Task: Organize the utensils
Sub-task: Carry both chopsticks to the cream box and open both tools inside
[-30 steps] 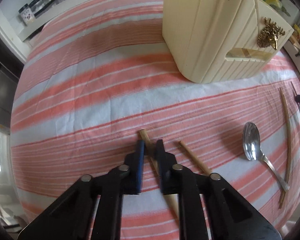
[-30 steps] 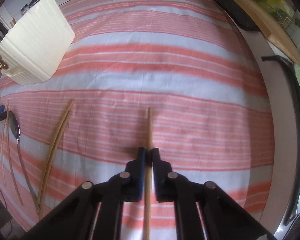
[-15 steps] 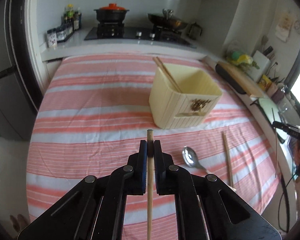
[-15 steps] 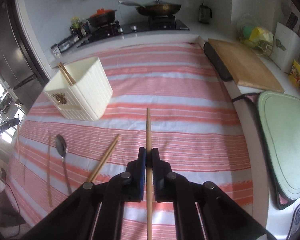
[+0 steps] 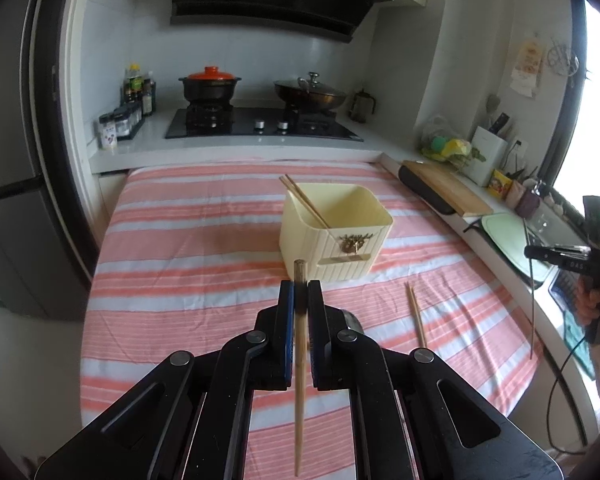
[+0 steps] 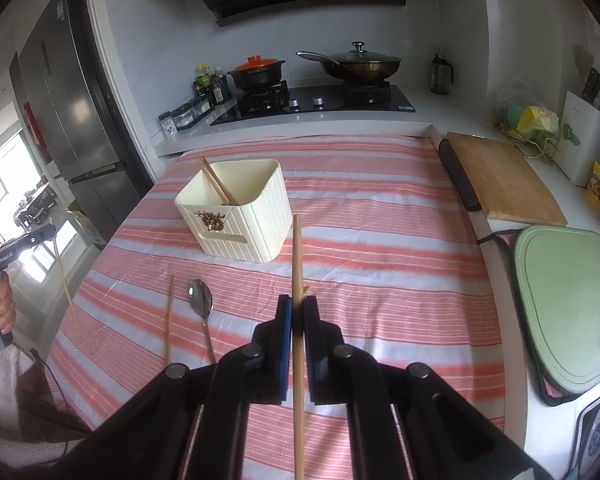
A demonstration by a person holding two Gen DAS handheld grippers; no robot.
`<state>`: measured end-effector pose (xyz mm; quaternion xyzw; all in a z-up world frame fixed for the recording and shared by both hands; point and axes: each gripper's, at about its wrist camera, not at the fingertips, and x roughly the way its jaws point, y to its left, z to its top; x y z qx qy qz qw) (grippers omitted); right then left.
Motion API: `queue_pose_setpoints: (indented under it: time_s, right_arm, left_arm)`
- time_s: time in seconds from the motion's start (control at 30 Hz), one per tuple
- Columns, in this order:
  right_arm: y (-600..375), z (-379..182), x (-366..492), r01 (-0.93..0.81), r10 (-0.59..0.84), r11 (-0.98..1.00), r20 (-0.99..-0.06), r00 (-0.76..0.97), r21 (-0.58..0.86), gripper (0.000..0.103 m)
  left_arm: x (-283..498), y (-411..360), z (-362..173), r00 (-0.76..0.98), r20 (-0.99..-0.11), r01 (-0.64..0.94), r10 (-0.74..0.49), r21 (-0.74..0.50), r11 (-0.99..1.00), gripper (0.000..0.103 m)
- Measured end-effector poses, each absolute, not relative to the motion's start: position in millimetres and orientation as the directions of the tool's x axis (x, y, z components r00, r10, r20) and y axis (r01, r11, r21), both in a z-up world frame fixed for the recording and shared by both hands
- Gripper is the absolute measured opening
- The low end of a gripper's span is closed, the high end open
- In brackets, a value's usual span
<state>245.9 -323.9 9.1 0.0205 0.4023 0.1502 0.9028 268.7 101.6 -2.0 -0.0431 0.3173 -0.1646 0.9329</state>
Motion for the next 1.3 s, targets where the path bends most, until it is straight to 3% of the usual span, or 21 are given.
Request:
queue_pose_setpoints:
  time_s: [0.7,0.97,1.13,1.3]
  right_arm:
    - [-320.1,27.0,231.3,-0.29,0.284,0.949,-0.736,0.615,0.124,0.006]
    - [-304.7,37.5,232.4,-0.316,0.242,0.948,-0.728,0.641,0.037,0.006]
    - [-296.0,58.7,253.7,-0.326,0.255,0.945,-0.68,0.687,0.026,0.006]
    - [-294.1,91.5,286.6,-0.339,0.343,0.934,-0.564,0.751,0.115,0.006]
  left_arm:
    - [257.9,102.5,9.7,0.754,-0.546,0.302,-0.364,-0.203,0.931,0.005]
    - [269.3,103.0,21.0,0.774,-0.532,0.287,-0.344,-0.189,0.939,0.004]
    - [288.1,103.2,59.5,0.818,-0.457,0.288,-0.349,-0.198,0.937,0.004]
    - [312.9,98.9,111.1,0.886,-0.304,0.303,-0.35,-0.192,0.934,0.004]
